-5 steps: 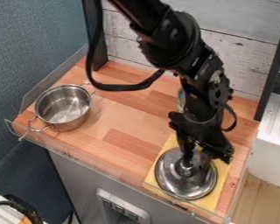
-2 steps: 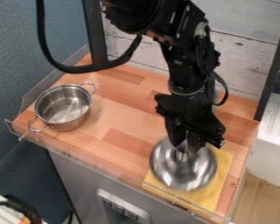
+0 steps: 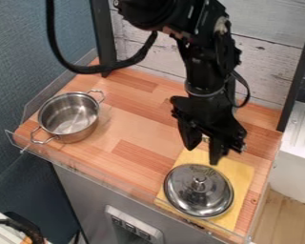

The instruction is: Close the silver pot

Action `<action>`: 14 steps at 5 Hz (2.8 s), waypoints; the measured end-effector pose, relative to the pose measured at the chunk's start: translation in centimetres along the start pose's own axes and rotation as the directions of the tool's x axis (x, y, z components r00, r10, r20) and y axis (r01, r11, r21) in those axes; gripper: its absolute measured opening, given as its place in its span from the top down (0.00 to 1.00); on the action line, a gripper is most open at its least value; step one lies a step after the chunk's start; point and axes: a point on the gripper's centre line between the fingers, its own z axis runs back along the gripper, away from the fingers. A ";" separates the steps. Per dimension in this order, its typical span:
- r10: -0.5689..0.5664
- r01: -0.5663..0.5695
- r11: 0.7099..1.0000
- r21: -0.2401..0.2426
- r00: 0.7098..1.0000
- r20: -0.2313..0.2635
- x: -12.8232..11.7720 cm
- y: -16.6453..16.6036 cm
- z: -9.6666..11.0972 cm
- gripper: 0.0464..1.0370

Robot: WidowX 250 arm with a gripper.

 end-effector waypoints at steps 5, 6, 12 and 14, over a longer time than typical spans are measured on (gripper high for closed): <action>-0.035 0.041 0.998 0.037 0.987 -0.159 -2.4 0.0 -4.6 0.36; -0.052 0.059 0.998 0.037 0.985 -0.168 -2.6 -0.5 -4.6 0.64; 0.429 -0.435 0.890 0.135 0.901 0.072 -4.9 19.7 2.3 0.76; 0.495 -0.498 0.857 0.134 0.867 0.057 -6.7 27.4 0.7 0.76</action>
